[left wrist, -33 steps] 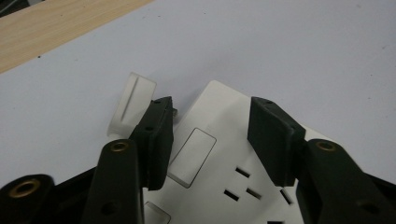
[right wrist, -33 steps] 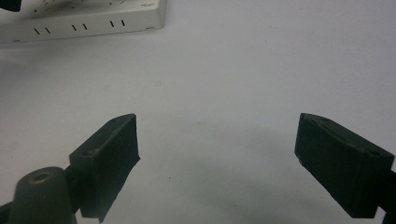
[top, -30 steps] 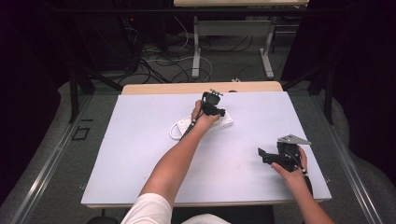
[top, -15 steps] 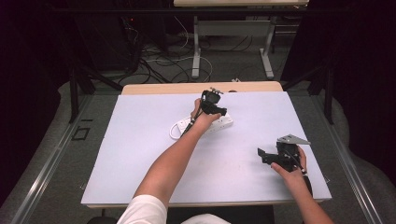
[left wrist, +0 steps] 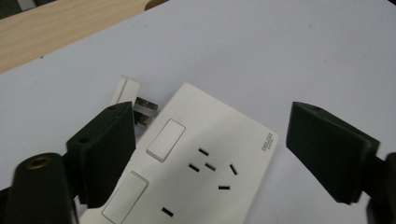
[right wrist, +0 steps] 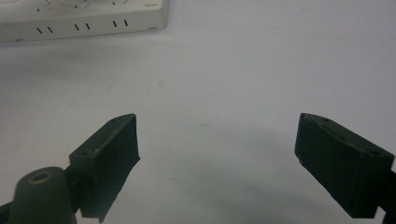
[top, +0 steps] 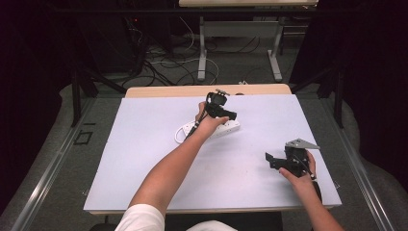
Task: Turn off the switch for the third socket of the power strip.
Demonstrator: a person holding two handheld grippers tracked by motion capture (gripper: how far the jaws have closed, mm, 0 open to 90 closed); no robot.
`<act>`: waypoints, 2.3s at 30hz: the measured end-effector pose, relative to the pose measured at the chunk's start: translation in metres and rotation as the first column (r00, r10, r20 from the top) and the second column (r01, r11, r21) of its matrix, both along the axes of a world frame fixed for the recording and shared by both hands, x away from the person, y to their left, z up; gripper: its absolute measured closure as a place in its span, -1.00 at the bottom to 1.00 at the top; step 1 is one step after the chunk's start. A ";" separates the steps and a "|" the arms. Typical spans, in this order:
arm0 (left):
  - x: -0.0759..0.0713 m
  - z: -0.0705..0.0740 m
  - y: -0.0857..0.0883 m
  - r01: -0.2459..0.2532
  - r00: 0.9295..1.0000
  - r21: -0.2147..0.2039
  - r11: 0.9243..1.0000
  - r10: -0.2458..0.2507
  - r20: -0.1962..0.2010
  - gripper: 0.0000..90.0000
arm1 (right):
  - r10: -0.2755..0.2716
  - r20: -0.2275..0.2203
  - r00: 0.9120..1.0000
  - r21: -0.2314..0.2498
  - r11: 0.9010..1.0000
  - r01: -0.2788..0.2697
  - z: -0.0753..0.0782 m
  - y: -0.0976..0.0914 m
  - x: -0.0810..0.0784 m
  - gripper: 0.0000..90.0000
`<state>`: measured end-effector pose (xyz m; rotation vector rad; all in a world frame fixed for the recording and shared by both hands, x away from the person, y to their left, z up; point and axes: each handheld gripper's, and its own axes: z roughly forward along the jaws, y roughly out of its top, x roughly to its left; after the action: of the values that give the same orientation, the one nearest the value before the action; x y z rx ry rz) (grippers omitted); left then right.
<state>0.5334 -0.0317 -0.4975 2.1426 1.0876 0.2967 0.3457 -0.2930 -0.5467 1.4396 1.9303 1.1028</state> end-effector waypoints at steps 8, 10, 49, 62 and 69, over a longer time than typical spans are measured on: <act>-0.009 0.004 0.002 0.023 1.000 0.028 0.999 -0.022 -0.015 -0.99 | 0.016 -0.003 1.000 -0.003 1.000 -0.016 0.001 0.001 0.000 -0.71; -0.013 0.006 0.002 0.021 1.000 0.016 1.000 -0.021 -0.014 -0.99 | 0.018 -0.004 1.000 -0.003 1.000 -0.018 0.001 0.001 0.000 -0.71; -0.091 0.041 0.057 0.093 0.996 -0.157 0.983 -0.094 0.001 -0.97 | 0.023 -0.004 1.000 -0.007 1.000 -0.023 0.002 0.002 -0.001 -0.71; -0.112 0.037 0.080 0.078 0.997 -0.168 0.983 -0.076 0.020 -0.88 | 0.023 0.009 1.000 -0.005 1.000 -0.023 0.003 0.003 -0.002 -0.71; -0.123 0.034 0.094 0.071 0.997 -0.169 0.983 -0.065 0.040 -0.86 | 0.027 0.000 1.000 -0.001 1.000 -0.027 0.002 0.003 -0.002 -0.71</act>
<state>0.4102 0.0623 -0.4632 2.0106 0.9821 0.2004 0.3440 -0.2896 -0.5446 1.4169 1.9552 1.1138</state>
